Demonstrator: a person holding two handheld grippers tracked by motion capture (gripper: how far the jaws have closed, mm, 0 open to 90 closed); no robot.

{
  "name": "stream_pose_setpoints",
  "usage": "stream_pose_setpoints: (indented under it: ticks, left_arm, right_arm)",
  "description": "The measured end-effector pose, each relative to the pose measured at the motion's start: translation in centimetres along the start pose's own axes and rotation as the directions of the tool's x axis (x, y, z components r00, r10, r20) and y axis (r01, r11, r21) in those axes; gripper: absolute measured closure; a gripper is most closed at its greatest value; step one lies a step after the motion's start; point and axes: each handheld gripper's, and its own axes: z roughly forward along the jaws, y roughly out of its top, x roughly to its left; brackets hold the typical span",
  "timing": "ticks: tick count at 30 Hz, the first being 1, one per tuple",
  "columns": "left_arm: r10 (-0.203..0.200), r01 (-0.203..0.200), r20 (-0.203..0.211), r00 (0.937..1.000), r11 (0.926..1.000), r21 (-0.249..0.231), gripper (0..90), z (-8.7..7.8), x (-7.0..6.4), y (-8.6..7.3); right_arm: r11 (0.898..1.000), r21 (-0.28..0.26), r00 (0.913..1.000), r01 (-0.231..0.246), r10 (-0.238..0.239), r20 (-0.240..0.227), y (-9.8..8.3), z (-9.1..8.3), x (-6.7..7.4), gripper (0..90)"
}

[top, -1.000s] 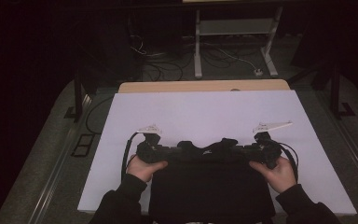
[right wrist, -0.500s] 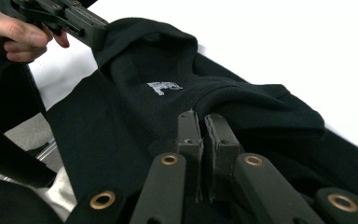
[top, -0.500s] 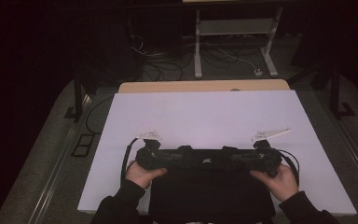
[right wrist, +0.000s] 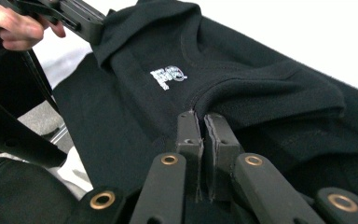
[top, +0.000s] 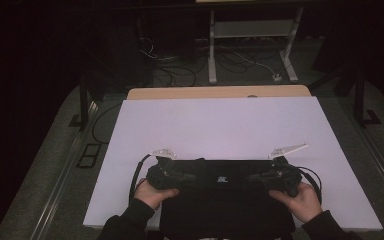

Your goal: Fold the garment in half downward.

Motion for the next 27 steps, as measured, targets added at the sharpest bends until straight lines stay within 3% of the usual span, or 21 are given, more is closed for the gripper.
stream_pose_setpoints:
  ticks: [8, 14, 27]
  left_arm:
    - [0.007, -0.008, 0.013, 0.9999, 0.999, 0.045, 85.6, 0.3, -0.4, -0.9]
    - [0.037, -0.038, 0.016, 0.9992, 0.9967, 0.072, 85.5, 0.6, -1.0, -1.3]
    - [0.034, -0.036, 0.028, 0.999, 0.9959, 0.084, 85.5, 0.6, -1.6, -2.1]
  right_arm:
    - [0.999, 0.042, 0.9996, -0.012, 0.013, -0.026, -0.8, 0.3, 0.3, 84.1]
    - [0.998, 0.061, 0.9993, -0.019, 0.021, -0.032, -1.4, 0.5, 0.4, 84.0]
    - [0.997, 0.078, 0.9987, -0.017, 0.021, -0.047, -2.0, 0.4, 0.7, 84.0]
